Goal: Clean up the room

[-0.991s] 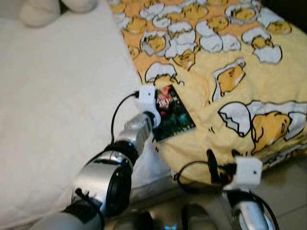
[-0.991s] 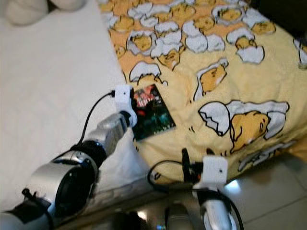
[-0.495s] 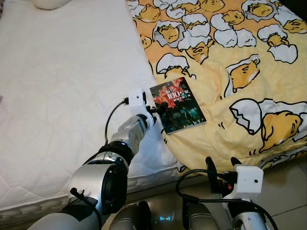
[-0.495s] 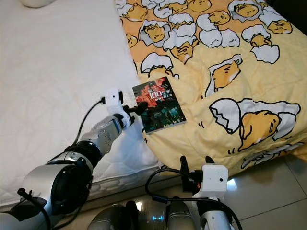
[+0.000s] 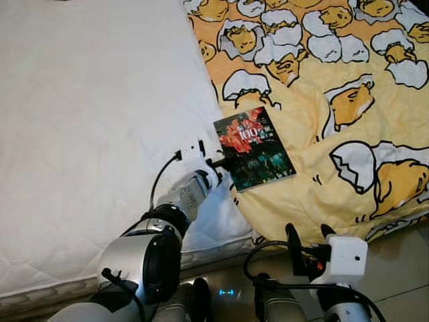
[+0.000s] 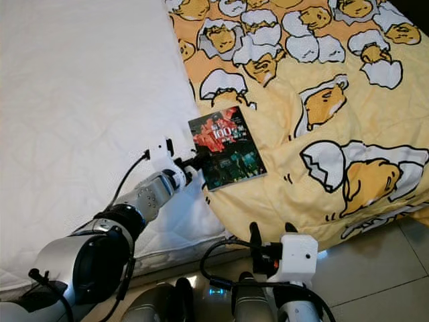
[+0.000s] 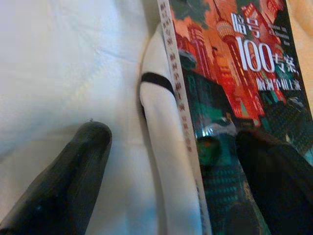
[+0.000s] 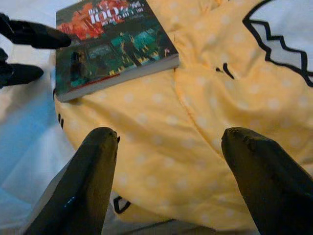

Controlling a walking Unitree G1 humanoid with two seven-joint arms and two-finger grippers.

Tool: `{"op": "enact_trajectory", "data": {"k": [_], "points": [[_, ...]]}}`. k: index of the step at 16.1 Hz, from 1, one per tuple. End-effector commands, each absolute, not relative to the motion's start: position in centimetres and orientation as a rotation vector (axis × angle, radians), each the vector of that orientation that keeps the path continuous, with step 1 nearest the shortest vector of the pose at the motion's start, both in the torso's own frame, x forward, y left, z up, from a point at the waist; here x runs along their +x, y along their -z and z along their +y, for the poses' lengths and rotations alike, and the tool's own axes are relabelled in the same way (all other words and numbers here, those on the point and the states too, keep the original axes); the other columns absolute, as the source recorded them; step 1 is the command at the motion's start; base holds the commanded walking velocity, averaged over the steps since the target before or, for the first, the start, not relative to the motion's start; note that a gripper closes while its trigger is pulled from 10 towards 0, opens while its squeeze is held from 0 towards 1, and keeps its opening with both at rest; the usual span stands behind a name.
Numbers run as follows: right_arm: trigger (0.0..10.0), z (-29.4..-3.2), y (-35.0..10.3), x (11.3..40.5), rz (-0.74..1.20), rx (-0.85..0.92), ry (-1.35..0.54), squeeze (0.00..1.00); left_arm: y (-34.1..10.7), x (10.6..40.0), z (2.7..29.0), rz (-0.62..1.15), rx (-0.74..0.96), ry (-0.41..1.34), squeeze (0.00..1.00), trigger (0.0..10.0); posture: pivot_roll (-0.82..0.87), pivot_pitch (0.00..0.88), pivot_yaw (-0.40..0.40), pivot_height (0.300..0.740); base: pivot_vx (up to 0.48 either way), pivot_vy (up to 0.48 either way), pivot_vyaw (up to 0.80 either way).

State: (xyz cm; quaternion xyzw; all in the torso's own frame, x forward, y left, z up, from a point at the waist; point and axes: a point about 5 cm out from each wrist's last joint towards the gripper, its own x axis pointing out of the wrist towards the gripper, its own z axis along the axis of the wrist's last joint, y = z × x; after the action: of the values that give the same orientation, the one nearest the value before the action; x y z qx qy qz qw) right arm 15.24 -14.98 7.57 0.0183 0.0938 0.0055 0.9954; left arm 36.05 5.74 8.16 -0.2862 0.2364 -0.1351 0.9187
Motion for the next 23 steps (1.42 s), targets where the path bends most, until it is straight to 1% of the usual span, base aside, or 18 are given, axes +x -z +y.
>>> {"op": "enact_trajectory", "data": {"k": [1, 2, 7, 10, 13, 15, 17, 18, 20, 21, 22, 23], "points": [[10.0, -15.0, -7.9, 15.0, 0.189, 0.037, -0.004, 0.13, -8.0, 35.9, 5.6, 0.490, -0.584, 0.285, 0.00, 10.0, -0.25, 0.264, 0.101, 0.740, 0.000, 0.000, 0.00], [10.0, -15.1, -7.9, 15.0, 0.188, 0.037, 0.000, 0.13, -8.3, 36.1, 5.6, 0.465, -0.559, 0.296, 0.00, 10.0, -0.24, 0.261, 0.105, 0.740, 0.000, 0.000, 0.00], [10.0, -15.0, -7.8, 15.2, 0.183, 0.038, 0.007, 0.13, -8.3, 35.9, 4.9, 0.462, -0.579, 0.329, 0.00, 10.0, -0.24, 0.249, 0.114, 0.740, 0.000, 0.000, 0.00], [10.0, -15.2, -7.8, 15.4, 0.180, 0.034, 0.010, 0.13, -9.1, 36.2, 4.7, 0.412, -0.564, 0.352, 0.00, 10.0, -0.23, 0.236, 0.114, 0.740, 0.000, 0.000, 0.00], [10.0, -15.2, -7.7, 15.5, 0.179, 0.033, 0.005, 0.13, -8.9, 36.0, 4.5, 0.413, -0.556, 0.367, 0.00, 10.0, -0.23, 0.224, 0.114, 0.740, 0.000, 0.000, 0.00], [10.0, -15.2, -7.6, 15.7, 0.179, 0.032, 0.001, 0.13, -9.0, 35.9, 4.3, 0.388, -0.489, 0.409, 0.00, 10.0, -0.22, 0.219, 0.119, 0.740, 0.000, 0.000, 0.00], [10.0, -15.3, -7.4, 15.8, 0.178, 0.029, 0.004, 0.13, -9.4, 35.7, 4.3, 0.268, -0.243, 0.527, 0.00, 10.0, -0.21, 0.194, 0.132, 0.740, 0.000, 0.000, 0.00], [10.0, -15.4, -7.3, 15.9, 0.175, 0.031, 0.009, 0.13, -9.4, 35.1, 4.8, 0.156, -0.047, 0.579, 0.00, 10.0, -0.20, 0.189, 0.134, 0.740, 0.000, 0.000, 0.00], [10.0, -15.3, -7.3, 15.9, 0.175, 0.033, 0.009, 0.13, -9.3, 34.6, 5.2, 0.103, 0.048, 0.590, 0.00, 10.0, -0.19, 0.183, 0.136, 0.740, 0.000, 0.000, 0.00], [10.0, -15.2, -7.2, 16.0, 0.174, 0.036, 0.007, 0.13, -8.8, 34.3, 5.9, 0.099, 0.063, 0.567, 0.00, 10.0, -0.18, 0.175, 0.138, 0.740, 0.000, 0.000, 0.00], [10.0, -15.0, -7.1, 16.2, 0.173, 0.040, 0.002, 0.13, -8.1, 33.3, 6.8, 0.085, 0.076, 0.553, 0.00, 10.0, -0.17, 0.171, 0.136, 0.740, 0.000, 0.000, 0.00], [10.0, -14.9, -7.0, 16.2, 0.171, 0.043, -0.002, 0.13, -7.8, 32.4, 7.1, 0.061, 0.074, 0.562, 0.00, 10.0, -0.16, 0.170, 0.138, 0.740, 0.000, 0.000, 0.00]]}}
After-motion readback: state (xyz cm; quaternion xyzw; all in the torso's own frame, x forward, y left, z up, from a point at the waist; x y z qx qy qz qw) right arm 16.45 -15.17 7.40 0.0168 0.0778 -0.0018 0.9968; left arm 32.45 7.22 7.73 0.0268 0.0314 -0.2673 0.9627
